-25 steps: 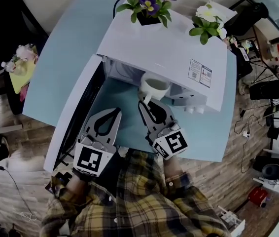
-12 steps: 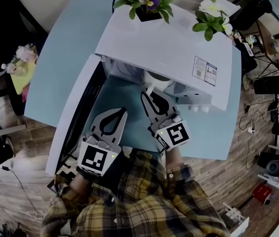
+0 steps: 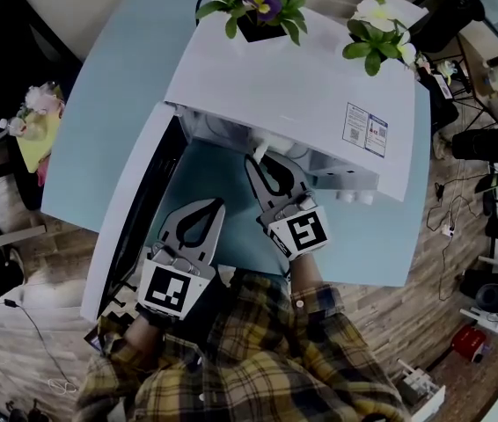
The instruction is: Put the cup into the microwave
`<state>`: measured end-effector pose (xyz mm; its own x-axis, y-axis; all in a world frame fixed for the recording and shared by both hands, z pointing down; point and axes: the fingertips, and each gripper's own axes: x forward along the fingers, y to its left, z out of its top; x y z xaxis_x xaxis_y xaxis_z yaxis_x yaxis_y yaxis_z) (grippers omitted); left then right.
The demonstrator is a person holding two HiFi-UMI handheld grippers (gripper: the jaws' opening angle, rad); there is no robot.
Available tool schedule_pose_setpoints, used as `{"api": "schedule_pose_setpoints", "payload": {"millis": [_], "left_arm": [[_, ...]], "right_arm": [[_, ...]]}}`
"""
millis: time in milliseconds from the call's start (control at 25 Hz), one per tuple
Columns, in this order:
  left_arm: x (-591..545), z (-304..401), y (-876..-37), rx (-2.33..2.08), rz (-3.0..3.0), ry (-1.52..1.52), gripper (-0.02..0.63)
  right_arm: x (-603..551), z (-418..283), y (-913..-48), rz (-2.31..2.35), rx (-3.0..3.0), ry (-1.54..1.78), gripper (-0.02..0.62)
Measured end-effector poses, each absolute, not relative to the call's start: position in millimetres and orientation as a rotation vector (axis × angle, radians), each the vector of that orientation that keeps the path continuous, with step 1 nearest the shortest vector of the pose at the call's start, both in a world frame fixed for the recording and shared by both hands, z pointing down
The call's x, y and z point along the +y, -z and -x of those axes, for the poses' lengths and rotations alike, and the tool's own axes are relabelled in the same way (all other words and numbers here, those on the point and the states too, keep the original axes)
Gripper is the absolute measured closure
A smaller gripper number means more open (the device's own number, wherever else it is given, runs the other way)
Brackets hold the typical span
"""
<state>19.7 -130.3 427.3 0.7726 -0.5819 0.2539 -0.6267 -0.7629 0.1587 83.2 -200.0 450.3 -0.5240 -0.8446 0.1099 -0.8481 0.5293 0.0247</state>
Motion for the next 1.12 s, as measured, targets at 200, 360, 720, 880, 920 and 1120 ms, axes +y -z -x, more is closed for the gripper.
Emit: {"api": "schedule_pose_setpoints", "payload": {"millis": [200,360,720,880,920,1120], "left_arm": [[-130.1,-23.7,-426.8,-0.936,-2.728,-0.267,0.615],[-128.7,-26.5,-427.9,-0.923,-2.731,-0.263,0.615],[-126.3,-24.6,-432.4,-0.934,-2.713,-0.268,0.615],[-125.6,-24.8,-432.4,-0.942,-2.714,-0.265,0.615],[-125.5,-24.7,-432.4,-0.944,-2.711,-0.262,0.615],[-125.5,-22.9,-432.9,-0.951,-2.709,-0.262,0.615]], "right_arm": [[-210.2,-80.5,-453.7,-1.502,-2.608,-0.012,0.531],[-218.6,-83.2,-456.7,-1.534,-2.589,0.01,0.531],[-233.8,-96.3,-472.7,-1.603,-2.557,0.006,0.535],[-236.8,-94.3,-485.9,-1.583,-2.532,-0.052,0.538],[-236.8,-94.0,-490.1,-1.581,-2.516,-0.072,0.538],[-234.8,-95.9,-505.6,-1.591,-2.442,-0.131,0.538]]}}
